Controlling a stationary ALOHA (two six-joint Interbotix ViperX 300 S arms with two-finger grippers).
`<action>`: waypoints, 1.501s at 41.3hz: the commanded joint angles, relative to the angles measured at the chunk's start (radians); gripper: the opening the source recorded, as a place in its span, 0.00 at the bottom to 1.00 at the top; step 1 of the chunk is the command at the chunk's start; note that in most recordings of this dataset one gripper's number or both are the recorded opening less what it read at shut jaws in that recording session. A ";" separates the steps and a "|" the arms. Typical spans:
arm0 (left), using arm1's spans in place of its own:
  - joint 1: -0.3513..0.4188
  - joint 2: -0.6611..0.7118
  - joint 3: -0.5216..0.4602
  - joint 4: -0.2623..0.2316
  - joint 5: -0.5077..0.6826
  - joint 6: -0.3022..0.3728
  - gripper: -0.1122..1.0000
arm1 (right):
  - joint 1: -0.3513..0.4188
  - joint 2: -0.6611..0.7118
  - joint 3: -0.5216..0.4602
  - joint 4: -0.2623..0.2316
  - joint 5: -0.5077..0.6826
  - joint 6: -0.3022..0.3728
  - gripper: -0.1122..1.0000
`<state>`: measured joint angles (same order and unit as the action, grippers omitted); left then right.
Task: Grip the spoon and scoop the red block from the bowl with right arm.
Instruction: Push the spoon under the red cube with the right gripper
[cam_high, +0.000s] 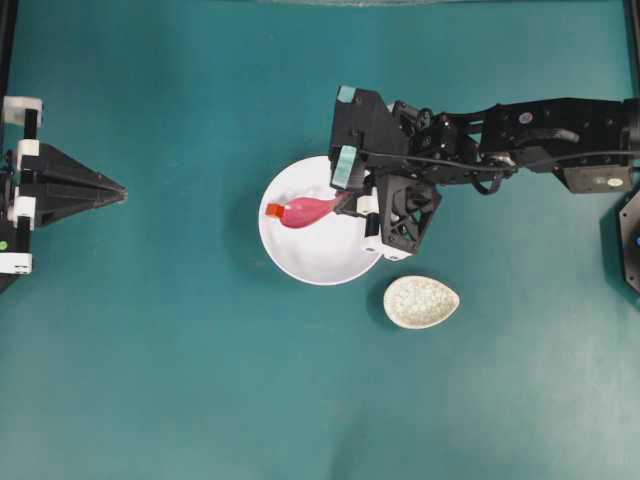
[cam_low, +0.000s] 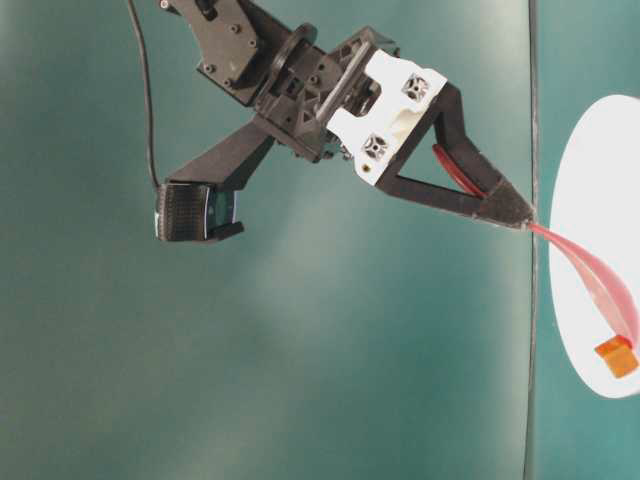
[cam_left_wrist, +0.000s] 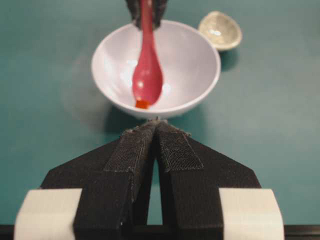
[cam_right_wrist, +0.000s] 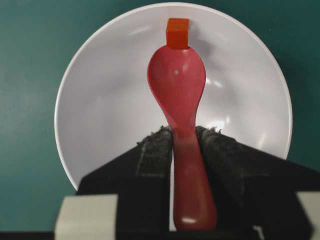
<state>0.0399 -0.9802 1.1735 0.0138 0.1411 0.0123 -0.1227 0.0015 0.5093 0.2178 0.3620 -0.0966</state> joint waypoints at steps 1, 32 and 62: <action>0.002 0.009 -0.011 0.000 -0.011 0.000 0.10 | 0.003 -0.031 -0.003 0.005 -0.025 0.002 0.33; 0.000 0.008 -0.009 0.002 -0.011 0.000 0.10 | 0.012 -0.008 0.026 0.008 -0.129 0.002 0.33; 0.002 0.008 -0.009 0.002 -0.011 -0.002 0.10 | 0.055 -0.069 0.187 0.021 -0.302 0.002 0.33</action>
<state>0.0399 -0.9787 1.1735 0.0138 0.1411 0.0123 -0.0706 -0.0245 0.6903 0.2316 0.0905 -0.0966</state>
